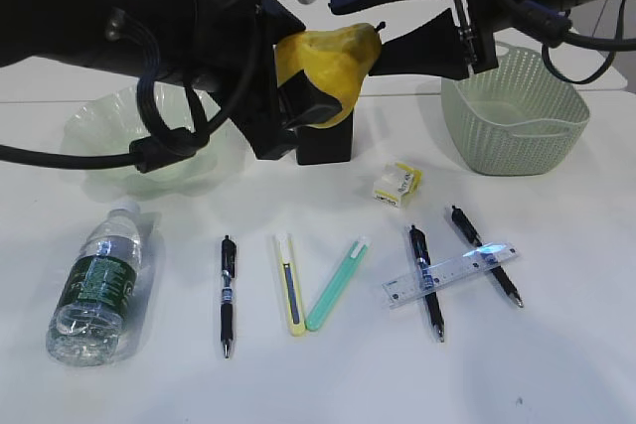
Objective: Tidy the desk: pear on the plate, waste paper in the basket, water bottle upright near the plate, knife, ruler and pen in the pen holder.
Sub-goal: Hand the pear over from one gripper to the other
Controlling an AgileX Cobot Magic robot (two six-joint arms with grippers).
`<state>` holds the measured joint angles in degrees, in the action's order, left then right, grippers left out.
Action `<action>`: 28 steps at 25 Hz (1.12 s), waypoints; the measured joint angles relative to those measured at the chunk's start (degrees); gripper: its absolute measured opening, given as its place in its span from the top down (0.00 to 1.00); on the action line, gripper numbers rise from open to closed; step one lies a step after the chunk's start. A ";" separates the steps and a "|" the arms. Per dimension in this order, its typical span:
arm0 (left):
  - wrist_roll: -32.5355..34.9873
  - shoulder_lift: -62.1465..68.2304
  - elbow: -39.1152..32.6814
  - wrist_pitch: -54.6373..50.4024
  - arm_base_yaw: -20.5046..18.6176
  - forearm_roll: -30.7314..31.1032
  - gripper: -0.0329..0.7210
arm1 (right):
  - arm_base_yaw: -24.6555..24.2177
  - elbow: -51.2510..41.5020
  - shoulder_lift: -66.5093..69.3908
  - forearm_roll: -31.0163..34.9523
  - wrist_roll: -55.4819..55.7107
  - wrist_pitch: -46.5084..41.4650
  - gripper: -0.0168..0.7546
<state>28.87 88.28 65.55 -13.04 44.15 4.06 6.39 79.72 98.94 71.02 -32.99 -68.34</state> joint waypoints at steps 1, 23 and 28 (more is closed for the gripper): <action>0.00 0.00 0.00 0.00 0.00 0.00 0.27 | 0.00 0.00 0.00 0.00 -0.12 0.00 0.21; 0.14 0.18 0.00 -0.09 0.00 0.00 0.27 | 0.00 0.00 0.00 -3.45 -0.20 2.24 0.20; 0.14 0.18 0.00 -0.09 0.00 0.00 0.27 | 0.00 0.00 0.00 -3.57 -0.20 3.29 0.20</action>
<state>29.01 88.47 65.55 -13.14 44.15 4.06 6.39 79.72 98.94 67.44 -33.19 -65.05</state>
